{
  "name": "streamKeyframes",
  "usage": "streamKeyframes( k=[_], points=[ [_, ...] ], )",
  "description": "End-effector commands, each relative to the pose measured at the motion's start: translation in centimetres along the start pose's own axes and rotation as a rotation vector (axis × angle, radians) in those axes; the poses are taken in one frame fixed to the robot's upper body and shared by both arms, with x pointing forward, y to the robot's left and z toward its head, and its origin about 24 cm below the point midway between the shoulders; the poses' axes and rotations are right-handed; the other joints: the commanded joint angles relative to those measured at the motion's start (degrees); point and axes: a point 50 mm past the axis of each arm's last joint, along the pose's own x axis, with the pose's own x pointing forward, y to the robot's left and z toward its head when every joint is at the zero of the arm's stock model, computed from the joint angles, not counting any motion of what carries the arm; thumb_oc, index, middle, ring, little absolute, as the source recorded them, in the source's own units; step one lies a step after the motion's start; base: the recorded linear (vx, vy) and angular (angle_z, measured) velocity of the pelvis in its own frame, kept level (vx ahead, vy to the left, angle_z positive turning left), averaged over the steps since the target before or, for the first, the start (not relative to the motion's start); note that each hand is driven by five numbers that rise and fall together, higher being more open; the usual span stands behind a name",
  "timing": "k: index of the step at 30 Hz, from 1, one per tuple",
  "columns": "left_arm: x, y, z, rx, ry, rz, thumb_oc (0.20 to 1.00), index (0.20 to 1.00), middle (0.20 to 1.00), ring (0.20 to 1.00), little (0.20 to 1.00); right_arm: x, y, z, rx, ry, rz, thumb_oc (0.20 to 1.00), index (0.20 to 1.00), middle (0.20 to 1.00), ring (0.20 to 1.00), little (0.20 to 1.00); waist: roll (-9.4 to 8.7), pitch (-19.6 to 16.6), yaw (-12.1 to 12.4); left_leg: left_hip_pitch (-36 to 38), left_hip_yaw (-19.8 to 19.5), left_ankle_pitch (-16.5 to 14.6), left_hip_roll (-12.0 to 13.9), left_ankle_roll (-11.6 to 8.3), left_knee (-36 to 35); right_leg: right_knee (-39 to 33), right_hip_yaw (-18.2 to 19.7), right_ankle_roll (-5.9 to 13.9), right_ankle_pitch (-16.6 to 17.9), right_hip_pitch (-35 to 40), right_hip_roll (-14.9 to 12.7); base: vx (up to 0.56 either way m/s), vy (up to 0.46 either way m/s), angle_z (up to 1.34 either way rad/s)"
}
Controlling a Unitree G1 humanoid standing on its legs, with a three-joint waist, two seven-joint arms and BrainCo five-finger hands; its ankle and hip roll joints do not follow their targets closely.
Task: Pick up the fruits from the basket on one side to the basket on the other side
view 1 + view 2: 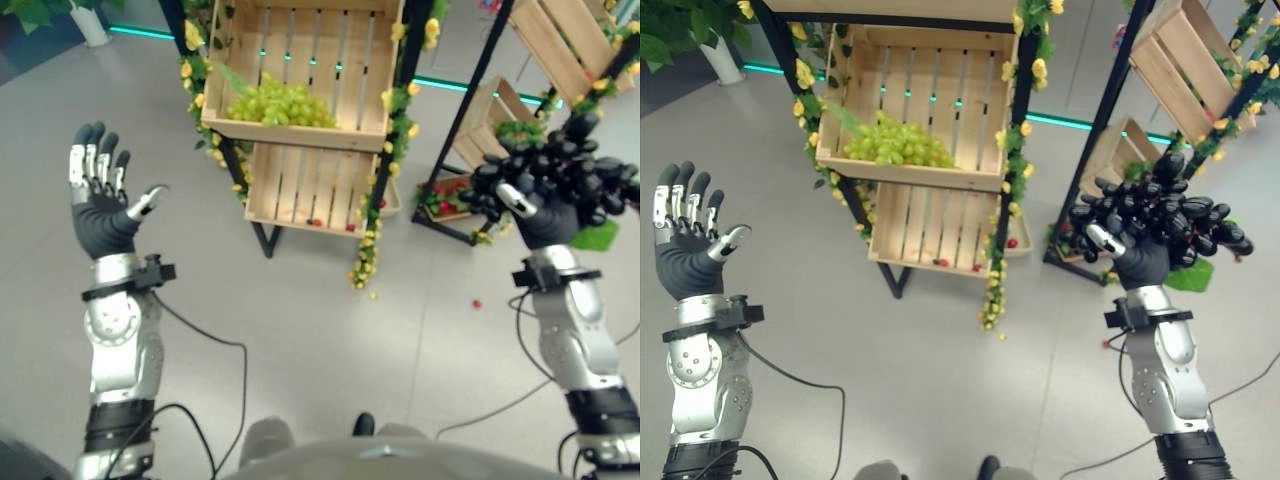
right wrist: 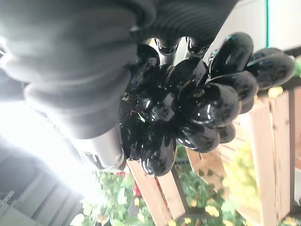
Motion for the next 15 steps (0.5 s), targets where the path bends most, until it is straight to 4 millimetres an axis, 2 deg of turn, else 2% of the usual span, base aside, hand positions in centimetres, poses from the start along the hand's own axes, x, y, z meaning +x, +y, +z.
streamKeyframes(
  k=[1,2,3,9,15],
  points=[
    [0.5,0.2,1.1,0.038,-0.050,-0.020,1.000,1.000,1.000,1.000,1.000,1.9,1.5,3.2,-0.035,-0.179,0.088,0.200,0.200,0.200,0.200,0.200,-0.55,-2.2,0.4,-0.5,-0.7,0.2,-0.9,2.85,-5.6,-1.2,0.2,7.48,-0.5,1.6,-0.3,0.17,0.052,-0.32],
    [0.4,0.2,0.8,0.045,-0.038,-0.019,1.000,1.000,1.000,1.000,1.000,2.2,2.0,2.7,-0.034,-0.163,0.108,0.200,0.200,0.200,0.200,0.200,-0.34,-1.6,1.4,-1.4,-3.7,1.9,-1.7,2.72,-8.8,0.0,1.2,7.52,-1.1,1.6,0.0,0.16,0.031,-0.33],
    [0.2,0.2,0.7,0.048,-0.030,-0.025,1.000,1.000,1.000,1.000,1.000,2.4,2.4,2.6,-0.046,-0.154,0.126,0.200,0.200,0.200,0.200,0.200,-0.23,-1.2,1.9,-1.5,-5.3,1.3,-2.7,2.87,-8.5,0.8,1.8,7.42,-2.0,1.9,0.0,0.20,0.052,-0.31],
    [-0.5,-0.3,-0.1,0.031,0.026,-0.066,1.000,1.000,1.000,1.000,1.000,2.3,3.6,1.5,-0.027,-0.124,0.154,0.200,0.200,0.200,0.200,0.200,0.15,-2.5,1.9,2.4,-4.8,2.1,-4.2,3.96,-15.1,1.5,1.1,7.19,-2.7,1.7,-0.3,0.15,0.060,-0.25],
    [-1.3,-0.3,-2.4,0.049,0.134,-0.056,1.000,1.000,1.000,1.000,1.000,4.4,6.0,0.5,-0.055,-0.122,0.211,0.200,0.200,0.200,0.200,0.200,-0.03,-2.6,3.1,2.9,-5.6,2.2,-5.4,4.77,-17.1,0.7,-0.1,7.31,-2.7,1.7,-0.7,0.07,0.054,0.31]
  ],
)
